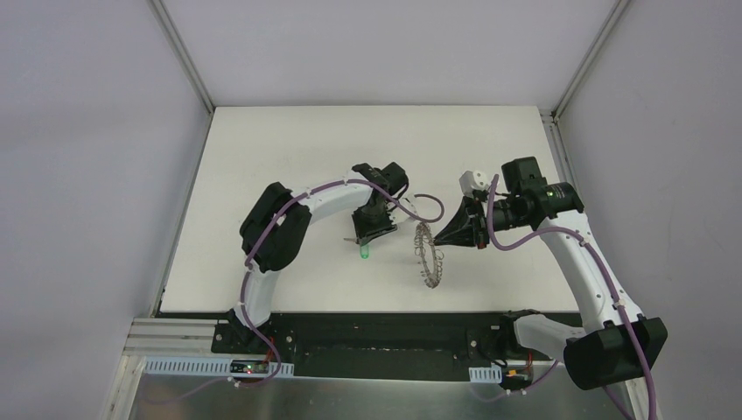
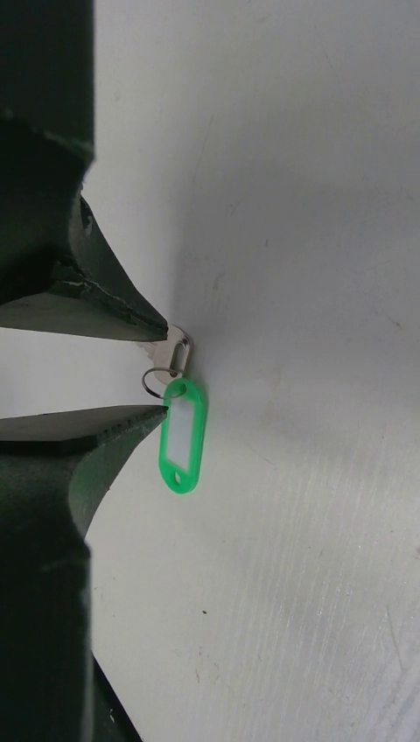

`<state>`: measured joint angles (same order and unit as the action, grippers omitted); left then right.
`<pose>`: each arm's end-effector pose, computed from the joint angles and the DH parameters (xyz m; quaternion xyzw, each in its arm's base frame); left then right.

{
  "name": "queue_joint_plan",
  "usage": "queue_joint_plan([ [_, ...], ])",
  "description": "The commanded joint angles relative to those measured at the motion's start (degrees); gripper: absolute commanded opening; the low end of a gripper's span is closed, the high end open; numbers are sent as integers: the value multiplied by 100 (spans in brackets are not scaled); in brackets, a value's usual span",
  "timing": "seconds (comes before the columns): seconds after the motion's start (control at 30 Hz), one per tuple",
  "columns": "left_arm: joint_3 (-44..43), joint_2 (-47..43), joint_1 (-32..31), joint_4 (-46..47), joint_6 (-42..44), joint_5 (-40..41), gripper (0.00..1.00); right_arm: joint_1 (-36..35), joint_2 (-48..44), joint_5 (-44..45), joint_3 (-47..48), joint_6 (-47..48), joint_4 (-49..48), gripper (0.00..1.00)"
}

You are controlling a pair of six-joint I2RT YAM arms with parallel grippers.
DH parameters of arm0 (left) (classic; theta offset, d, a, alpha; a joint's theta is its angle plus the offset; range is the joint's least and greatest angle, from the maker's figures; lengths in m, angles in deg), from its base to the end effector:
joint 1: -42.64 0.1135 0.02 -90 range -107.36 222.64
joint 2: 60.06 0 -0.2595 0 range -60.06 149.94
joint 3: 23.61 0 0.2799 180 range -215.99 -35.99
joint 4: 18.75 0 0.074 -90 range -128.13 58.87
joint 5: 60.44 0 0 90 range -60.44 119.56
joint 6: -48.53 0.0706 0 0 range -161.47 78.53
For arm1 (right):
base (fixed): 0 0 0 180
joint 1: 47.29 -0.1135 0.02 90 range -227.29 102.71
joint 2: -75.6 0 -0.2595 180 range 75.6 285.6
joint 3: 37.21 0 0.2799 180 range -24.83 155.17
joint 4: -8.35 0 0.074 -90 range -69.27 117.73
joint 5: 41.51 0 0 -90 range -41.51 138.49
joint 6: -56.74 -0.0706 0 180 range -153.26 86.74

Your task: Put the keys on the keyring

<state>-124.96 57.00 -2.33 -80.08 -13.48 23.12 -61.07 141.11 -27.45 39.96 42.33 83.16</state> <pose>0.3056 -0.3164 0.1283 0.5949 0.7939 -0.0718 0.1032 0.2049 0.1208 0.3249 -0.6408 0.4447 0.4195 0.4644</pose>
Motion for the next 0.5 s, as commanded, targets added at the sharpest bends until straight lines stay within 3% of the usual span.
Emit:
queue_joint_plan([
  [0.0, -206, 149, -117, -247, -98, 99, 33, 29, -171, -361, 7, 57, 67, 0],
  [0.47, -73, -41, -126, -193, -13, 291, 24, 32, -172, -361, -20, 63, 45, 0],
])
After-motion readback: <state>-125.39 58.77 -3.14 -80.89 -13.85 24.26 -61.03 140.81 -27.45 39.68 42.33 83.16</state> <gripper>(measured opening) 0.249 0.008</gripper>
